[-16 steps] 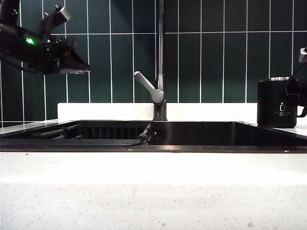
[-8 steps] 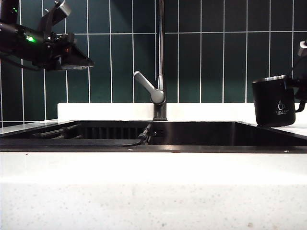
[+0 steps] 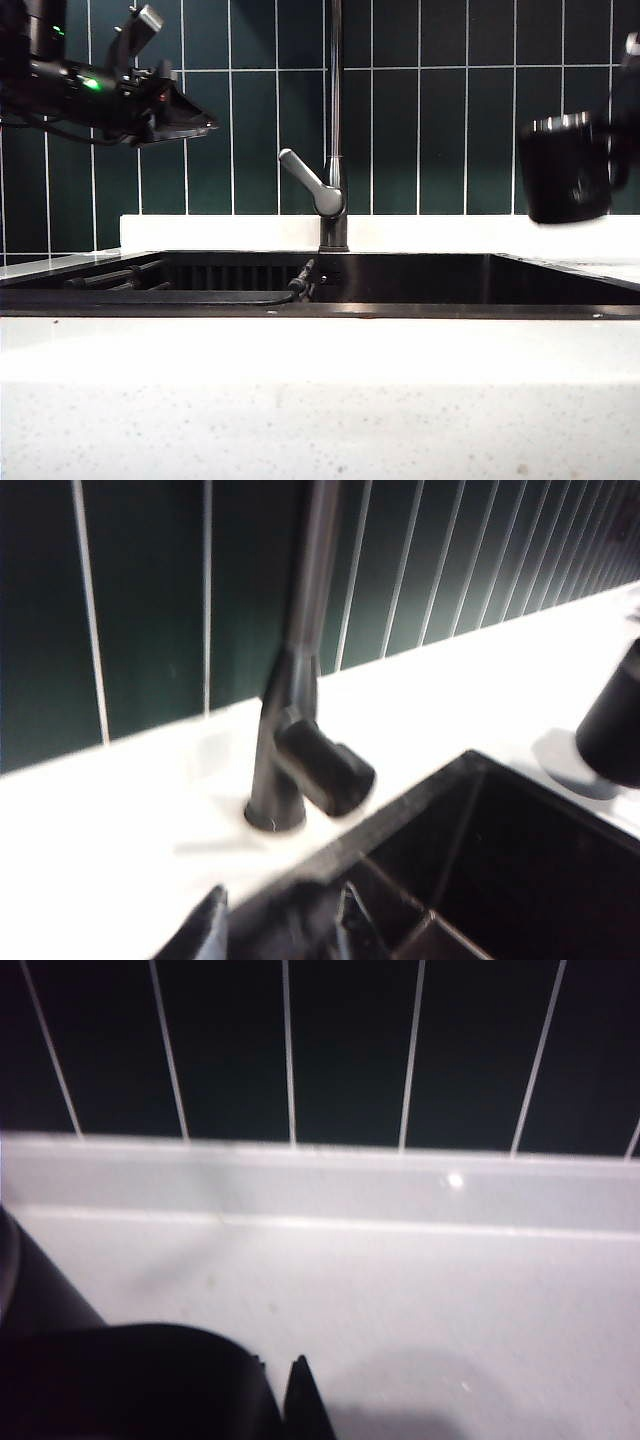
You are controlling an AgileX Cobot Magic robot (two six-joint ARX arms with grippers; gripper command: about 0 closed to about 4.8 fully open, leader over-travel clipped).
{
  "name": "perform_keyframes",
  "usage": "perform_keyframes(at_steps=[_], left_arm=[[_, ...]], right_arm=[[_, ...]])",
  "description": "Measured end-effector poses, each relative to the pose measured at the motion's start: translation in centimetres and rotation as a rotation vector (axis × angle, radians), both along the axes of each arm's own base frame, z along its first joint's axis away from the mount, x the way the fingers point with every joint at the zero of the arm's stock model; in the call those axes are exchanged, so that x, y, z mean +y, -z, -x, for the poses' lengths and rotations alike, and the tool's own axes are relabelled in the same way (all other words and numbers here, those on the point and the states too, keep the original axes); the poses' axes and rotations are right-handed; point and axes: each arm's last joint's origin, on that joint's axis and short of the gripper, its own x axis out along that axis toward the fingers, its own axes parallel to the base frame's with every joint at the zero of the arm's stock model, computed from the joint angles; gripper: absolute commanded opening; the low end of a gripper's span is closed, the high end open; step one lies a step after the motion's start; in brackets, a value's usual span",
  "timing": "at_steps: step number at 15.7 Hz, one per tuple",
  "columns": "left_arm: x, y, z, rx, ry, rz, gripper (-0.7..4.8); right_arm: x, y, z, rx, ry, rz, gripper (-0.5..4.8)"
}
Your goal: Pick up the mug next to the sink, go to the faucet to get some water, pour the water into the sink, and finally put the mug back to its place.
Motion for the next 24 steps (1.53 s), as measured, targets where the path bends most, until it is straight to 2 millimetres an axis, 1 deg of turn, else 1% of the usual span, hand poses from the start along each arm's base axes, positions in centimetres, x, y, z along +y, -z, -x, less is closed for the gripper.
perform_keyframes(at_steps=[2,4,5,6,9,10,11,12,13,15,16,17,18,20,21,23,24], left_arm=[[-0.4,0.2,-1.4,0.006,0.031,0.010,1.38],[-0.9,0.7,-2.6,0.021,0.064,0.014,1.40],[-1.4,0.8,-3.3,0.020,0.097,0.015,1.51],[-1.6,0.9,-4.3,0.013,0.126,0.016,1.57],[-2.1,1.7,-6.4,0.010,0.143,0.016,1.65],[-2.2,2.4,-7.3,0.027,0.145,0.015,2.18],[-2.4,2.8,-8.4,0.022,0.146,0.016,2.18],[-2.4,3.1,-9.1,0.016,0.147,0.016,2.18],[-2.7,3.4,-9.9,0.017,0.153,0.016,2.18],[-3.7,3.4,-10.9,0.007,0.183,0.017,2.17],[-4.4,3.2,-11.1,-0.004,0.217,0.019,2.17],[-5.6,2.3,-11.2,-0.036,0.271,0.021,2.17],[-6.1,1.9,-11.1,-0.054,0.282,0.021,2.16],[-6.5,1.6,-11.1,-0.073,0.295,0.021,2.16],[-6.4,1.5,-11.2,-0.074,0.293,0.021,2.15],[-6.4,1.5,-11.2,-0.074,0.294,0.021,2.15],[-6.5,1.5,-11.2,-0.073,0.296,0.022,2.15]], right_arm=[[0.9,-1.1,0.0,-0.029,-0.075,-0.045,-0.01],[2.6,-2.2,-0.6,-0.046,-0.197,-0.068,-0.01],[4.1,-3.0,-1.1,-0.037,-0.259,-0.085,-0.01],[6.1,-4.3,-1.6,-0.022,-0.323,-0.094,-0.01],[9.8,-6.6,-2.2,-0.003,-0.432,-0.098,-0.01],[11.3,-7.9,-2.2,-0.009,-0.464,-0.096,-0.01],[12.3,-9.0,-2.3,-0.008,-0.490,-0.081,-0.01],[12.9,-9.5,-2.5,-0.005,-0.501,-0.074,-0.01],[13.2,-9.7,-2.8,0.015,-0.499,-0.071,-0.01],[13.6,-9.1,-3.2,0.058,-0.477,-0.070,-0.01],[13.6,-8.8,-3.4,0.071,-0.477,-0.071,-0.01],[14.2,-8.5,-3.3,0.082,-0.492,-0.071,-0.01],[14.6,-8.4,-3.4,0.086,-0.506,-0.071,-0.01],[16.2,-8.6,-3.9,0.086,-0.557,-0.071,-0.01],[17.4,-9.1,-4.5,0.071,-0.590,-0.074,-0.01],[18.4,-9.8,-5.0,0.060,-0.612,-0.074,-0.01],[18.5,-10.1,-5.1,0.055,-0.616,-0.075,-0.01]])
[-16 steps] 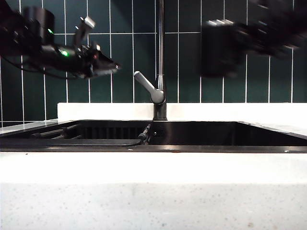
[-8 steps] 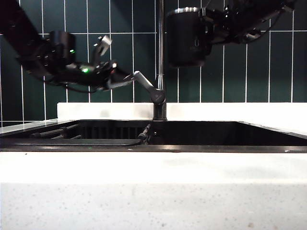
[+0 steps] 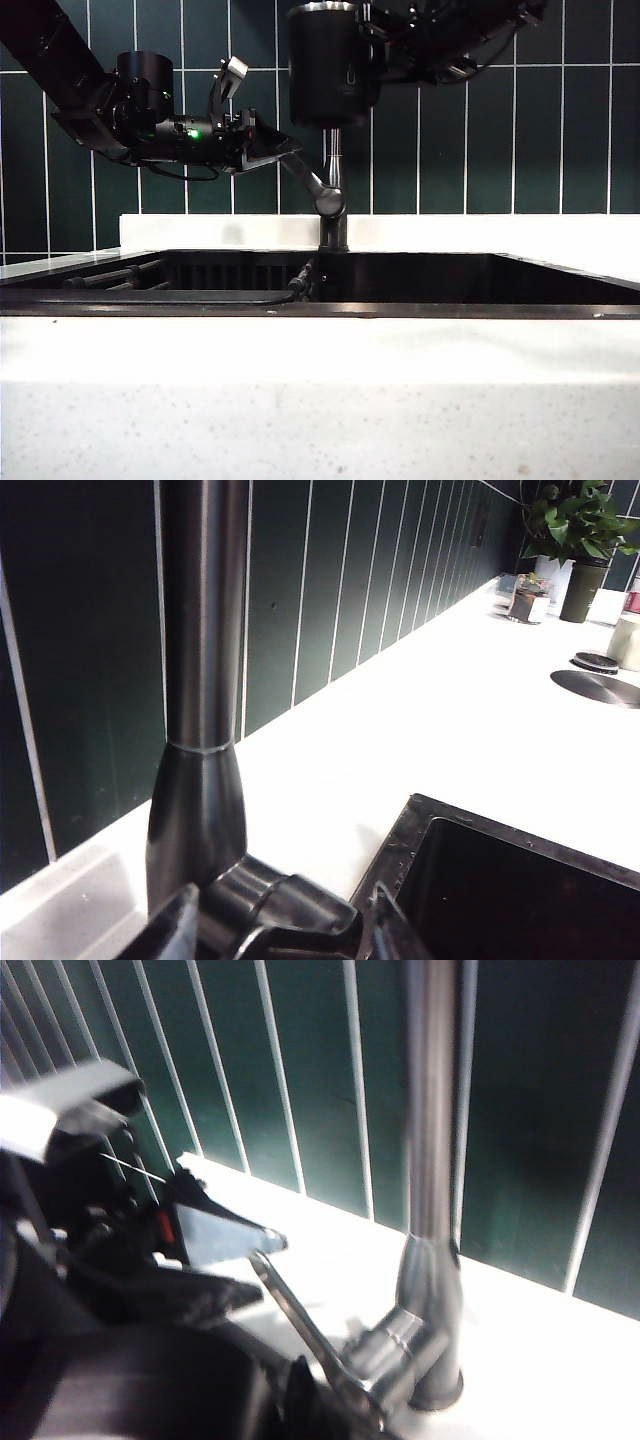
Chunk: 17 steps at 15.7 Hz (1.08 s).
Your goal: Pick up the mug next to the sink, go to the faucet to get some water, pour the water into the sink, and finally put the mug back to its place.
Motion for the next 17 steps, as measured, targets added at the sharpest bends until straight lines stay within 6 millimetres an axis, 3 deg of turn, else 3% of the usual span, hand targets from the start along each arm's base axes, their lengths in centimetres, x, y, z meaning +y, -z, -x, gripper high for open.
perform_keyframes(at_steps=[5,12,17], left_arm=[[-0.03,0.09,0.14,0.010,0.062,-0.005,2.14],[-0.10,0.70,0.53,0.104,0.210,-0.012,2.14],[-0.26,0.78,0.46,0.096,0.168,-0.019,2.15]], right_arm=[[-0.20,-1.24,-0.21,-0.030,0.008,-0.014,-0.01],[-0.19,-1.17,-0.20,-0.019,0.006,-0.010,-0.01],[-0.19,-0.71,-0.16,0.025,0.006,0.005,-0.01]])
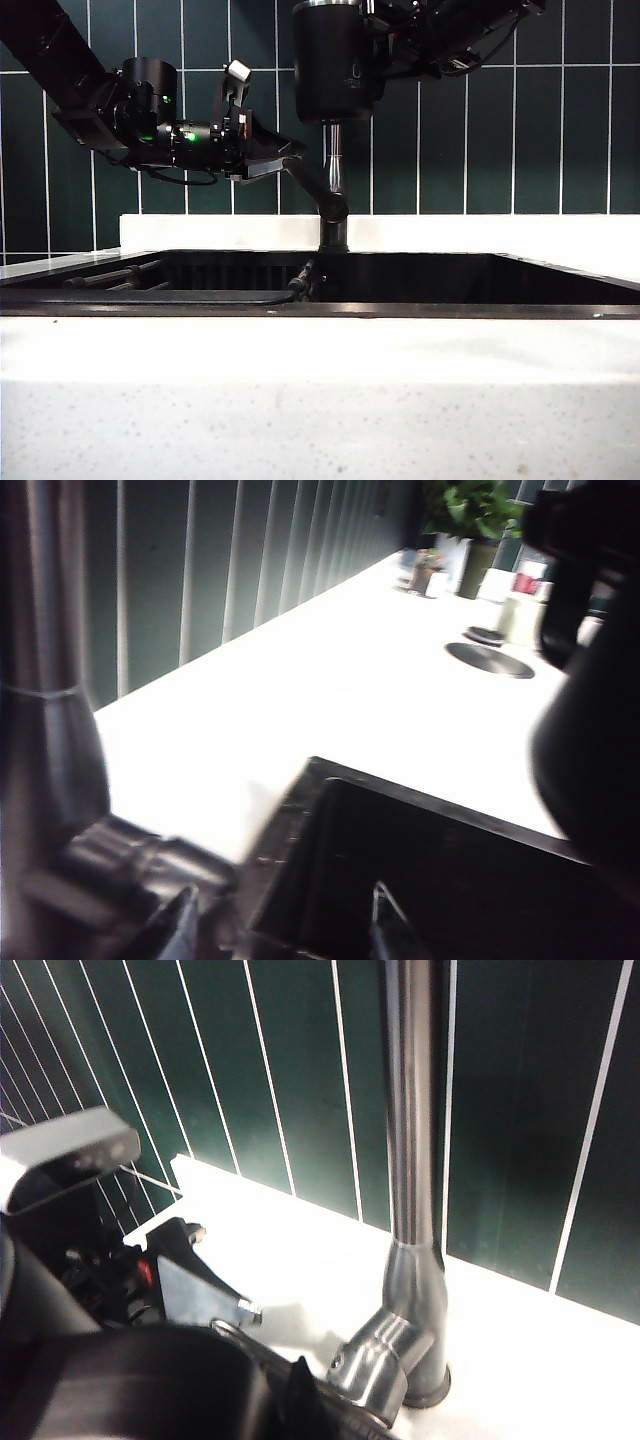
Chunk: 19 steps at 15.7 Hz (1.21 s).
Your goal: Pick up the mug next to the sink, go to the faucet to get some water, pour the water into the sink, and finally put the mug back to its place.
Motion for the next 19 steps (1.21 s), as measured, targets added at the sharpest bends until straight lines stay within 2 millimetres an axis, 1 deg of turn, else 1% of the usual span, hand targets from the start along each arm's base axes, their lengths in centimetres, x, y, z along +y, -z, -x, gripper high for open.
perform_keyframes(at_steps=[2,5,11,19], left_arm=[[0.06,0.01,-0.16,-0.008,-0.056,-0.005,2.15],[0.05,0.01,-0.23,-0.029,-0.085,-0.012,2.15],[0.08,0.01,-0.29,-0.032,-0.106,-0.014,2.15],[0.10,0.01,-0.31,-0.032,-0.111,-0.015,2.15]], right_arm=[[0.01,0.05,0.01,0.005,-0.004,0.001,-0.01],[0.05,0.11,0.02,0.008,-0.019,0.000,-0.01],[0.09,0.57,0.11,0.054,-0.043,0.012,-0.01],[0.11,0.83,0.18,0.072,-0.062,0.029,-0.01]])
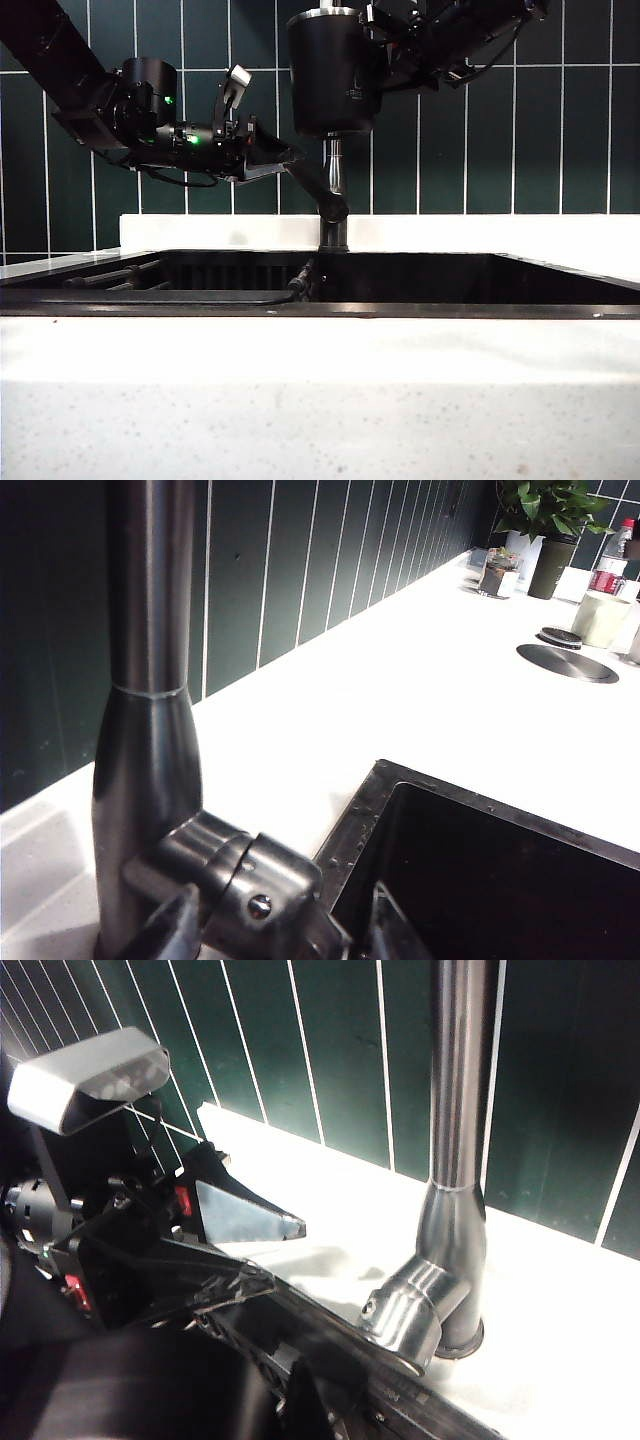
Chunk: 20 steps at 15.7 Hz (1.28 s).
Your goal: Pick up the mug next to the sink, go to the faucet to get some water, pour the water into the sink, and finally put the mug back to its place.
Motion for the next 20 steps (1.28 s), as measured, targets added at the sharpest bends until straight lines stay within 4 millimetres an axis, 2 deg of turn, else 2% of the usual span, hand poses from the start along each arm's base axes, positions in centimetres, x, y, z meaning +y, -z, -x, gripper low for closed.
perform_keyframes(at_steps=[9,14,16,19,20], left_arm=[[-0.1,0.0,-0.1,-0.015,-0.058,-0.008,2.15],[-0.4,-0.4,-0.5,-0.045,-0.265,-0.008,2.15],[-0.5,-0.5,-0.5,-0.048,-0.282,-0.007,2.14],[-0.5,-0.8,-0.4,-0.009,-0.280,0.020,2.15],[-0.1,-1.7,-0.1,0.015,-0.268,0.045,2.15]], right_arm=[[0.0,0.1,0.0,0.005,0.000,0.005,-0.01],[0.0,0.2,0.0,0.011,0.001,0.008,-0.01],[0.0,0.3,0.0,0.014,0.001,0.010,-0.01],[-0.1,0.3,0.0,-0.030,-0.011,0.072,-0.01],[-0.3,0.5,0.0,-0.043,0.013,0.140,-0.01]])
